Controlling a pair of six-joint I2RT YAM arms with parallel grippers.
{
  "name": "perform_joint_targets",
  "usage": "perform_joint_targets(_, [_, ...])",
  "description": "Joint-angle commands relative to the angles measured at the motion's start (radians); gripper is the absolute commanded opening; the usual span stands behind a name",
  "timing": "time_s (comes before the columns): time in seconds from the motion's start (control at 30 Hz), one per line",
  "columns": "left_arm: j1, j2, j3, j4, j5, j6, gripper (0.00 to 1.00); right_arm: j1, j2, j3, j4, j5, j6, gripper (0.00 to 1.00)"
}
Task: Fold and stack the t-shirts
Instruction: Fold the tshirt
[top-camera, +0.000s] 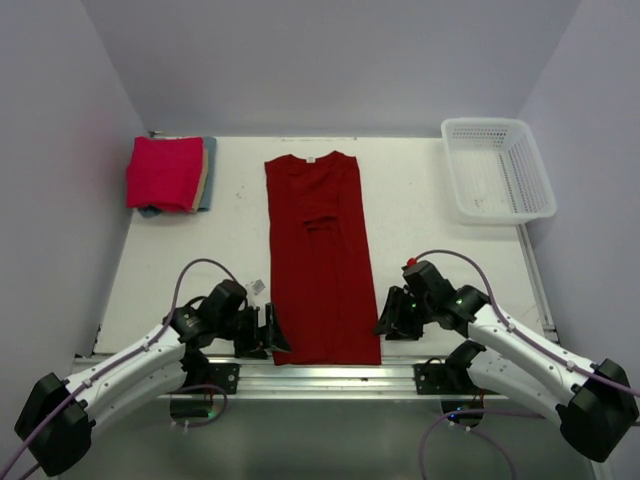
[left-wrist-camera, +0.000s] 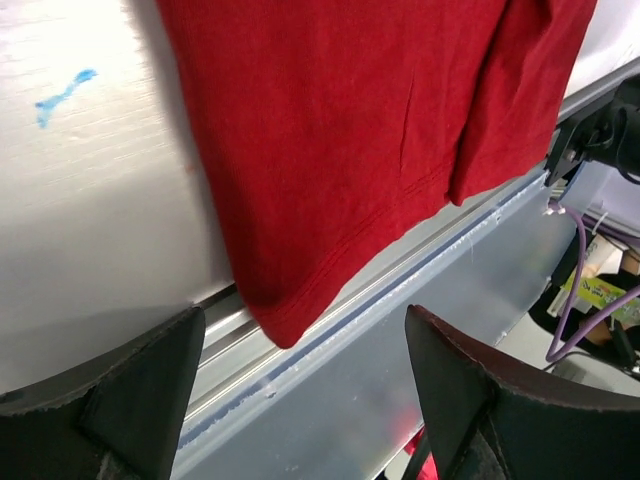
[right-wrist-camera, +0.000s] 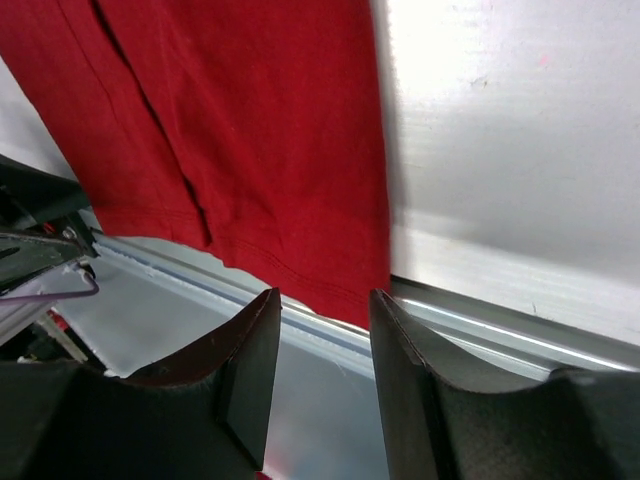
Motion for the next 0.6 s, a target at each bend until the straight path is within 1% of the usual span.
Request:
perform_joint_targets(0.0, [-0.063, 0.037, -0.023, 0.028, 0.047, -0.065, 0.85, 0.005, 0.020, -0.018, -0.012, -0.075, 0.046, 0.44])
perform_joint_targets(0.13, [-0.150, 0.108, -0.030, 0.092, 0.032, -0.112, 0.83, 0.005, 0.030, -0.004, -0.055, -0.086, 0.043, 0.43])
perform_joint_targets(0.2, [-0.170, 0.140, -0.011, 0.100, 0.012, -0.108, 0.83, 0.005, 0.024, 0.002, -0.067, -0.092, 0.043, 0.42])
perform_joint_targets(0.3, [-0.181, 0.154, -0.010, 0.103, 0.002, -0.115, 0.80, 0.005, 0.024, -0.007, -0.081, -0.108, 0.043, 0.41])
perform_joint_targets(0.4, [-0.193, 0.139, -0.013, 0.077, -0.011, -0.123, 0.76, 0.005, 0.030, -0.028, -0.075, -0.138, 0.057, 0.38])
perform_joint_targets(0.53, [-0.202, 0.111, -0.017, 0.051, -0.018, -0.141, 0.65, 0.005, 0.047, -0.031, -0.070, -0.170, 0.058, 0.35])
perform_joint_targets(0.57, [-0.204, 0.108, -0.017, 0.050, -0.021, -0.147, 0.64, 0.005, 0.053, -0.027, -0.072, -0.174, 0.055, 0.35])
